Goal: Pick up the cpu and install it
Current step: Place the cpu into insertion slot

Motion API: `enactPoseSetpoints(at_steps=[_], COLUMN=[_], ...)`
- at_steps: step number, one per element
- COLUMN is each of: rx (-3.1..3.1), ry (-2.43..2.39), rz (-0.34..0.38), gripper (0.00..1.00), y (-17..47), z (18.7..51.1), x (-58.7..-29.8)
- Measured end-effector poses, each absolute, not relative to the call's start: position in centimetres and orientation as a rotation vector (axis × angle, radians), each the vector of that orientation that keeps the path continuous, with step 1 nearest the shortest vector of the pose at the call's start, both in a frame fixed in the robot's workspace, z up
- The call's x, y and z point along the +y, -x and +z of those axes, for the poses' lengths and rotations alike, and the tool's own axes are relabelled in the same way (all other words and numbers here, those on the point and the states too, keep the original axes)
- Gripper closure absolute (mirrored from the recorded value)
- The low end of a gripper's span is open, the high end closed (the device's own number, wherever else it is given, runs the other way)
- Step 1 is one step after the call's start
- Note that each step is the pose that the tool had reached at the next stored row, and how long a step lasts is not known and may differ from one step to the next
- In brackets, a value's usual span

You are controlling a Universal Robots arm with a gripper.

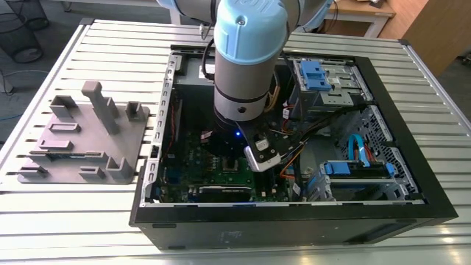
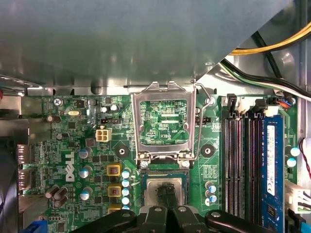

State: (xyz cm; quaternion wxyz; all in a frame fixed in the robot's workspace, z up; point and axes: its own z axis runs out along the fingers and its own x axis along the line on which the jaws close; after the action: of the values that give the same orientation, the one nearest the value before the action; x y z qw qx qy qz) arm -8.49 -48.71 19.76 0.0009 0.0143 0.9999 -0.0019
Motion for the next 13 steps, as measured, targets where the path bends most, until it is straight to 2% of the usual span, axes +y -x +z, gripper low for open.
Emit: enactPoseSetpoints(at_steps=[13], rx=[3.139], ry=[-0.045], rz=[-0.006], gripper=[0.89], y=[8.31], z=[19.42], x=[-48.77])
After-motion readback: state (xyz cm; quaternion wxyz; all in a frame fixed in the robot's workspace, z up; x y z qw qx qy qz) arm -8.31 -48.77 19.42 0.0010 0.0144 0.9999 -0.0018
